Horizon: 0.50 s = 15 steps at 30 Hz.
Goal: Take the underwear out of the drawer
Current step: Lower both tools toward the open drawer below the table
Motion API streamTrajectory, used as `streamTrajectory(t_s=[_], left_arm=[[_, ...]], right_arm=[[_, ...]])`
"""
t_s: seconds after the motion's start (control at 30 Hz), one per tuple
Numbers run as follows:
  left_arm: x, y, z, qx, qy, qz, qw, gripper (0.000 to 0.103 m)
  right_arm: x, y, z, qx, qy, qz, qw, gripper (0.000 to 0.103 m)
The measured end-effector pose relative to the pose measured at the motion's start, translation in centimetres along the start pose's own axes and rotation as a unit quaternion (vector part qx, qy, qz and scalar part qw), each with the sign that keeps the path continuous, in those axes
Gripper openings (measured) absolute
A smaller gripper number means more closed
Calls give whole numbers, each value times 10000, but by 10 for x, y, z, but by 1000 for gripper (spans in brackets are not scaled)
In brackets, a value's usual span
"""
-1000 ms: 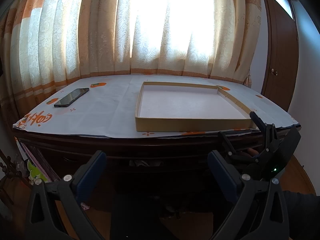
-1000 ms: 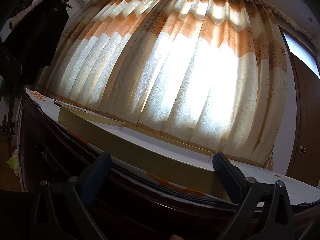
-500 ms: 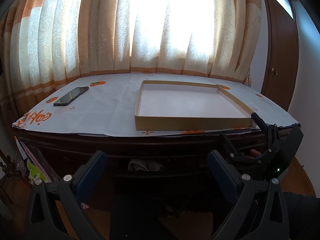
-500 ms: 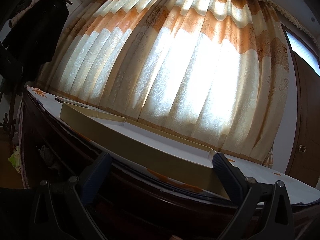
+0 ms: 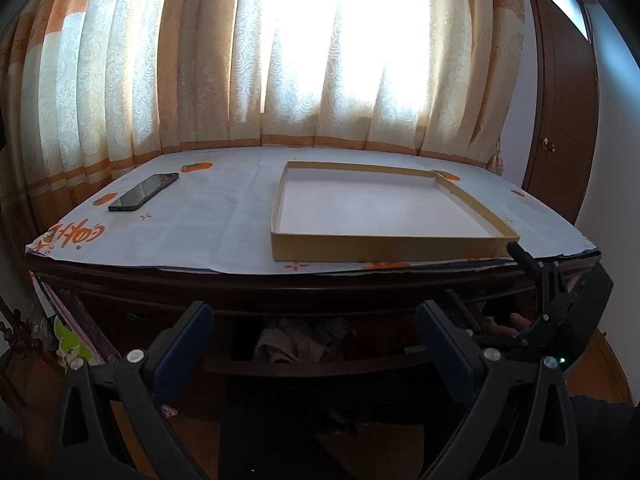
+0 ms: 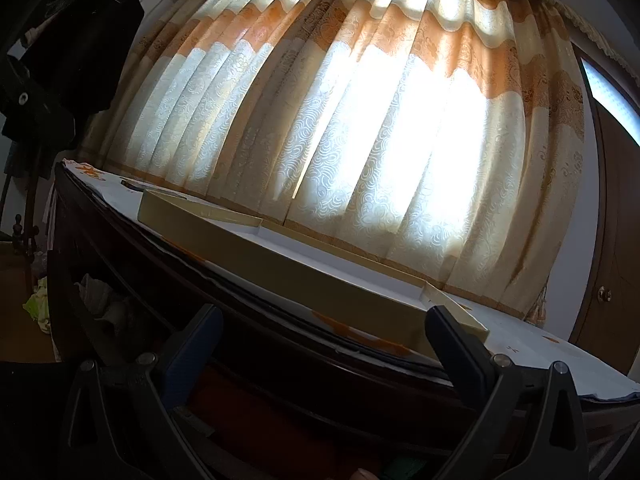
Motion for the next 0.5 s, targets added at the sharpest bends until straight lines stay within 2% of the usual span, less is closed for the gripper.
streamTrajectory(t_s=[0.5], left_arm=[[-1, -2, -8, 61, -11, -24, 10000, 103]], right_arm=[[18, 1, 4, -175, -180, -265, 9993, 102]])
Point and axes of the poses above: each gripper's, at about its wrist camera, not at the fingertips, and x roughly against the way its jaws point, z to its right, y to its underside, the point moved 8 cm from there along -x, roughly the way its jaws point, and after that the axes turned 8 degrees about -z, right-handed, at the moved point
